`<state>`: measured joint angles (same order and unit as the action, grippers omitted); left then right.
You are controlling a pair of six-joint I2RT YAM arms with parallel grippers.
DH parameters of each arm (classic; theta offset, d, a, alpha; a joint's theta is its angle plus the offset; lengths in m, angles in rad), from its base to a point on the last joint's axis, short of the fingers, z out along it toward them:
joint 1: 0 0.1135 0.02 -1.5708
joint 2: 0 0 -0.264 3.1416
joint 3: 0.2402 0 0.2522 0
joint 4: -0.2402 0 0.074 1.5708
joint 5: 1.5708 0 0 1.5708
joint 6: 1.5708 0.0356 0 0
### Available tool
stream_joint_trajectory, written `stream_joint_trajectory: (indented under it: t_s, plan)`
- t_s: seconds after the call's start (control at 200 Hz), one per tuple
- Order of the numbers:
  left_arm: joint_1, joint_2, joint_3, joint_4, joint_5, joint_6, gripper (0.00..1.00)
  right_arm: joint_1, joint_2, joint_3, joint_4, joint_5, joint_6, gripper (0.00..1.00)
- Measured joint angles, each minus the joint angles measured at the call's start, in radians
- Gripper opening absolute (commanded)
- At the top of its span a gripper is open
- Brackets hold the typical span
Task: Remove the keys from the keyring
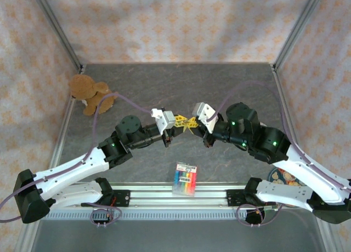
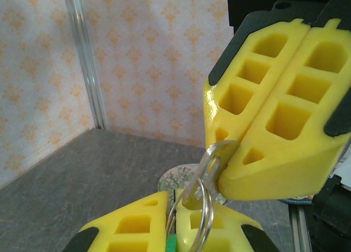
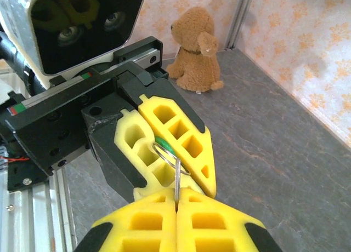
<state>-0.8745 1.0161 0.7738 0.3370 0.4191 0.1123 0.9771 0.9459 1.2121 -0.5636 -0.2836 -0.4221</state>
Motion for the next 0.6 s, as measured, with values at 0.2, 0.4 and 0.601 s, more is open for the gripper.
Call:
stream_joint_trajectory:
  t_s: [0.2,0.4,0.601]
  plan:
    - [0.000,0.000,0.004,-0.018,0.001,0.000,0.00,0.050,0.034,0.019,-0.004,0.063,-0.038,0.00]
    - [0.005,-0.010,0.004,-0.055,-0.001,0.000,0.00,0.121,0.073,0.048,-0.030,0.182,-0.090,0.00]
    - [0.011,-0.011,0.004,-0.074,-0.014,-0.003,0.00,0.172,0.091,0.050,-0.029,0.305,-0.098,0.00]
